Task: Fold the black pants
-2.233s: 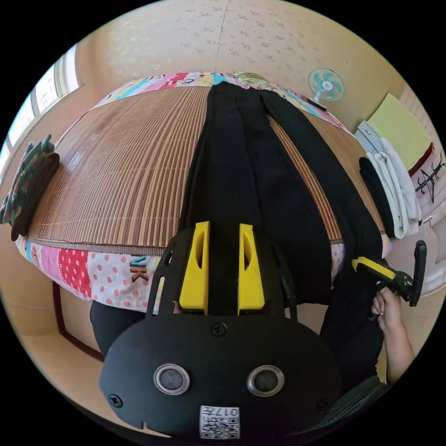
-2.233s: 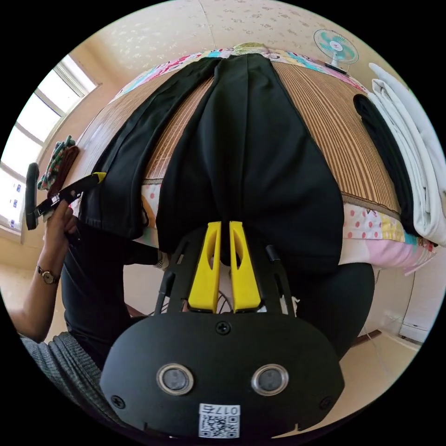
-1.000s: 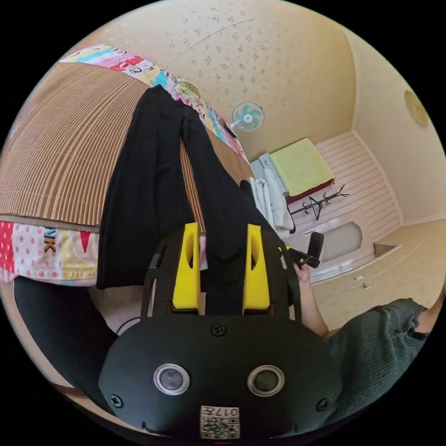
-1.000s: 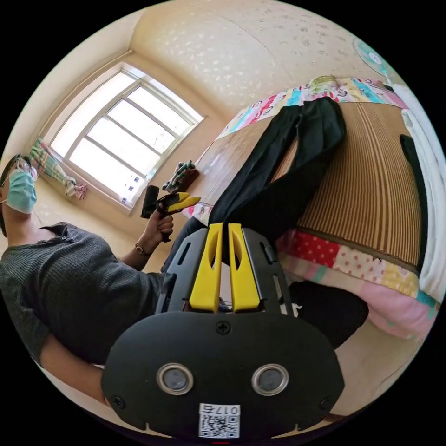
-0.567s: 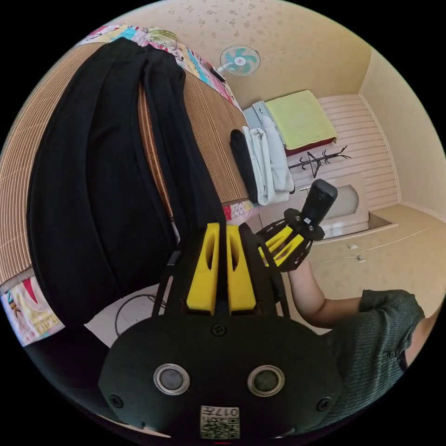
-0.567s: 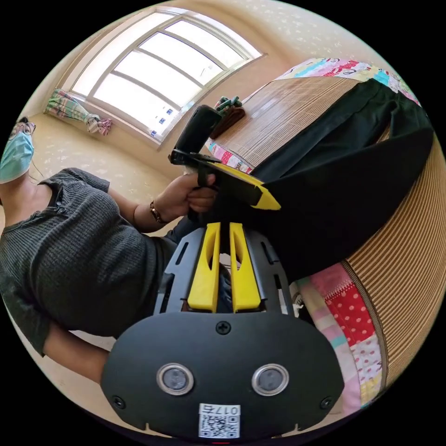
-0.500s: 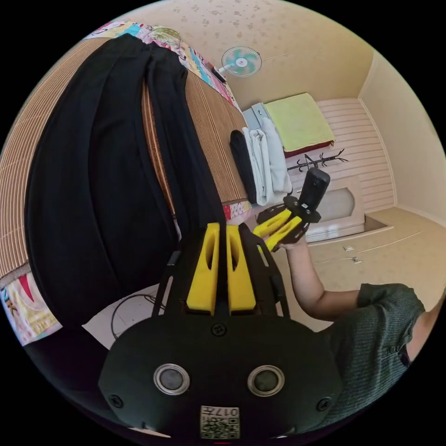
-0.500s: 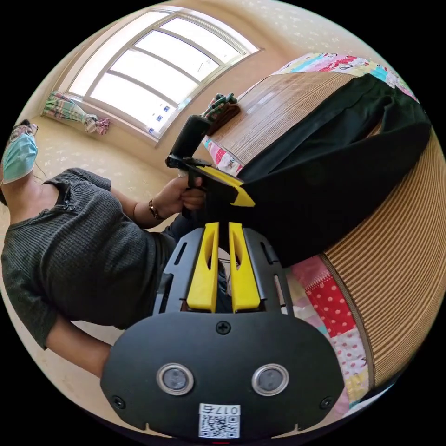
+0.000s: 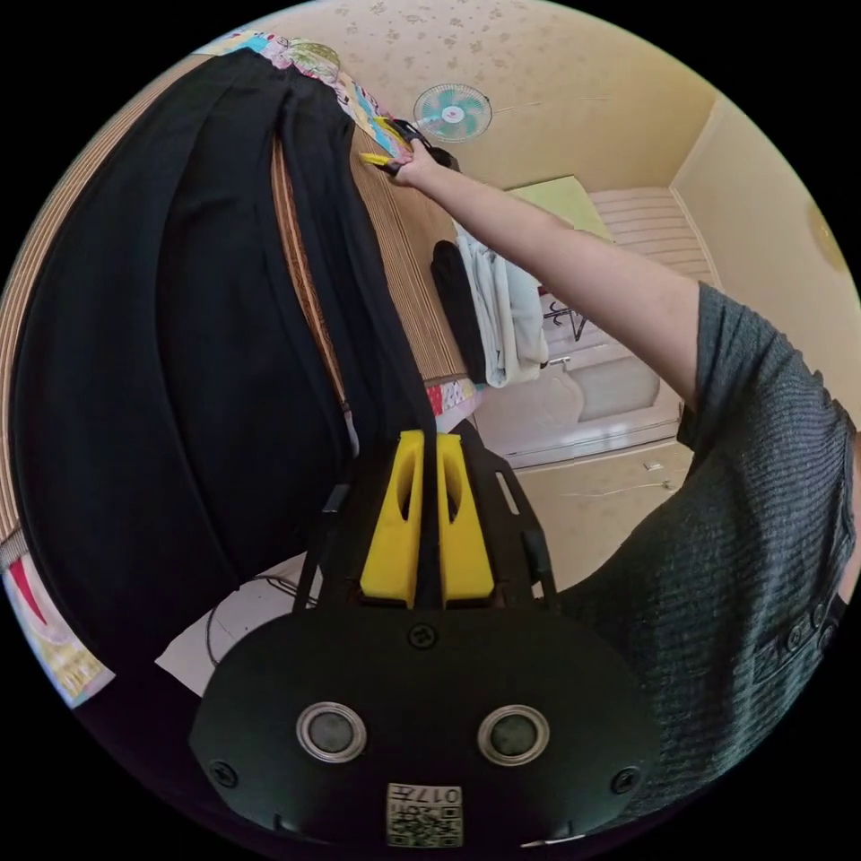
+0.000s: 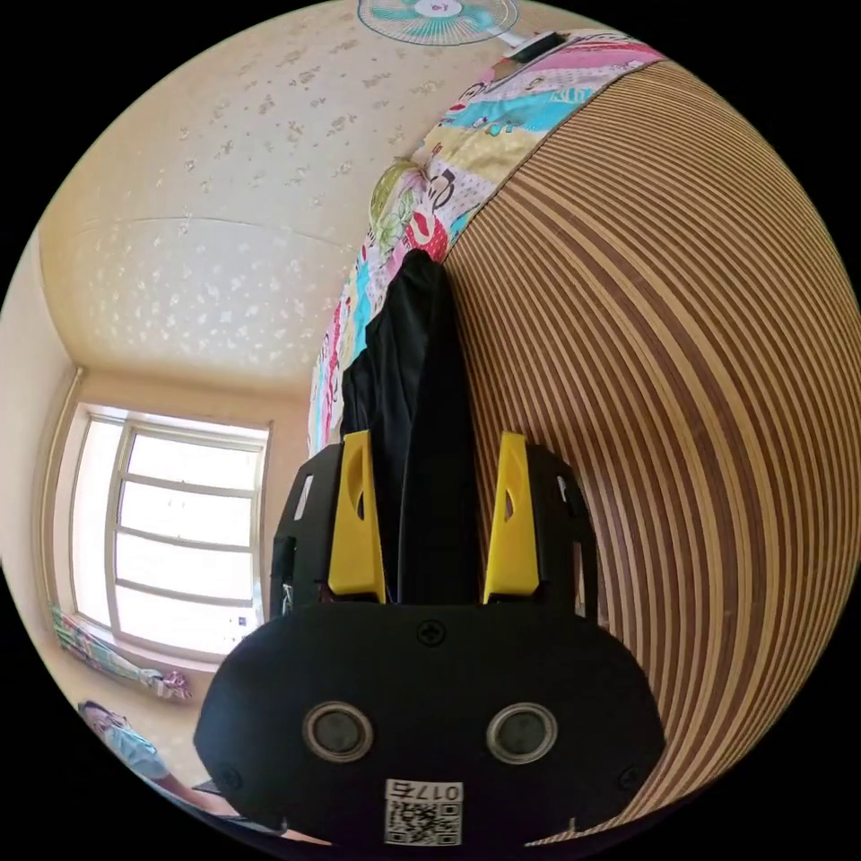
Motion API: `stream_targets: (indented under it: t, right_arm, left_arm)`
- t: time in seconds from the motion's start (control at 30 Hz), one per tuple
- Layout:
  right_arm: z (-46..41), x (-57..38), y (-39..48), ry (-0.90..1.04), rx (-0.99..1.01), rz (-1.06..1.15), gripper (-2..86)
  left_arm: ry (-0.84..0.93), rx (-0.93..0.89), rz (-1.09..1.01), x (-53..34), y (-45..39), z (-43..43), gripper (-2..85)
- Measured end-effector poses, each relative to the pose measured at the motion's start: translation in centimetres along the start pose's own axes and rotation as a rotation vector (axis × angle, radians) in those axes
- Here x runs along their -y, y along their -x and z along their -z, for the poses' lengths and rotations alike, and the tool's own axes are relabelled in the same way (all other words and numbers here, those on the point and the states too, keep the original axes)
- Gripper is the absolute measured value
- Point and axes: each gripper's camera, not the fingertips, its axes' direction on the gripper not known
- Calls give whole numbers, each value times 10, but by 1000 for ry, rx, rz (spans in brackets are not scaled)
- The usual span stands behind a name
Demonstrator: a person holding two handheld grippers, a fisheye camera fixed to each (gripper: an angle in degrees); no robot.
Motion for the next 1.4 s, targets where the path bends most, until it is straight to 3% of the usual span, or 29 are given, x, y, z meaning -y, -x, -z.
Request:
stream_targets:
  t: [0.2, 0.27, 0.33, 0.47, 0.6, 0.7, 0.77, 1.0, 1.23, 1.4]
  right_arm:
    - [-63, 19, 57, -96, -257, 94, 50]
    - [-74, 0, 110, -186, -447, 236, 36]
    - [-107, -46, 199, -281, -637, 516, 27]
    - [-161, -124, 302, -386, -596, 770, 20]
    - [-246, -153, 356, -206, -371, 758, 19]
    - [-299, -151, 346, -20, -307, 631, 25]
    - [-295, -162, 328, -36, -293, 561, 35]
    - [-165, -324, 223, 208, -239, 752, 81]
    - [-19, -510, 80, 322, -298, 472, 107]
    - [-18, -566, 57, 436, -303, 386, 74]
  left_arm:
    - [-11, -47, -5, -9, 19, -9, -3]
    - [-31, -76, -5, -16, 22, -2, -4]
    - [-66, -79, -16, -26, 21, 14, -4]
    - [-162, -44, -10, -63, 14, 63, -3]
    - [-290, 73, 123, -112, 22, 107, 0]
    - [-340, 216, 285, -134, 40, 126, 4]
    - [-334, 281, 342, -138, 52, 132, 7]
    - [-234, 289, 273, -119, 62, 122, 10]
    - [-189, 329, 244, -104, 59, 109, 9]
    - [-72, 437, 211, -82, 55, 91, 10]
